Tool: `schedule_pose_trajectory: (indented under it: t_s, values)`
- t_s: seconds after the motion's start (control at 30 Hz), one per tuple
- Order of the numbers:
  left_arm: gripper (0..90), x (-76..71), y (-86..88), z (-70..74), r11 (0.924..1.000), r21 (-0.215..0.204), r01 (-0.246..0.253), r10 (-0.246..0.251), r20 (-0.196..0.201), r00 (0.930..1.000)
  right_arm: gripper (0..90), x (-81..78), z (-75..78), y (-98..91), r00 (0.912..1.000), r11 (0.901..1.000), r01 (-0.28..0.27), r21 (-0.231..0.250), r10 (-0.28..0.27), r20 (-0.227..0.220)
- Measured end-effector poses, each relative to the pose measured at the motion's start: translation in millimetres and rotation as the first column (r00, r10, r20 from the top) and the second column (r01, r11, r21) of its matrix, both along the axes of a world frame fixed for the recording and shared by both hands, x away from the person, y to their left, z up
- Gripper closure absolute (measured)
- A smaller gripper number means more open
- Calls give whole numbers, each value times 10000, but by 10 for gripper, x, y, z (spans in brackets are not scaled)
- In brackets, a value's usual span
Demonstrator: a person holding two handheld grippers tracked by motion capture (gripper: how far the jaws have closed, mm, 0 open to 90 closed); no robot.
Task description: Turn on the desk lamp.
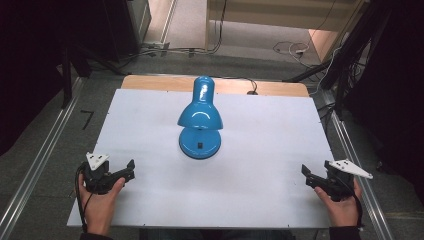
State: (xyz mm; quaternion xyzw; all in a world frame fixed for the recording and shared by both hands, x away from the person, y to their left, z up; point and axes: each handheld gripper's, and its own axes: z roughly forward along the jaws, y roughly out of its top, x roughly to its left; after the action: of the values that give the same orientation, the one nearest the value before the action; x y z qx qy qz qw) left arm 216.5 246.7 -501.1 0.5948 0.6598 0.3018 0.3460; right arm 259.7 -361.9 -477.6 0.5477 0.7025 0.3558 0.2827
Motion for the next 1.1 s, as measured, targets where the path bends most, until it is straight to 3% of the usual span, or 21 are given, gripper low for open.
schedule_pose_trajectory:
  t_s: [0.43,0.7,1.1]
  values:
    - [59,17,-48,19,9999,23,119,-119,112,9999,140,24,-15,1,9997,10000,54,18,-54,-223]
    - [59,39,-111,31,9998,14,210,-210,164,9996,140,21,0,3,9999,10000,-53,5,53,-86]
    - [59,90,-263,71,9969,-285,733,-727,235,9971,140,34,-17,-13,9997,10000,24,21,-23,-224]
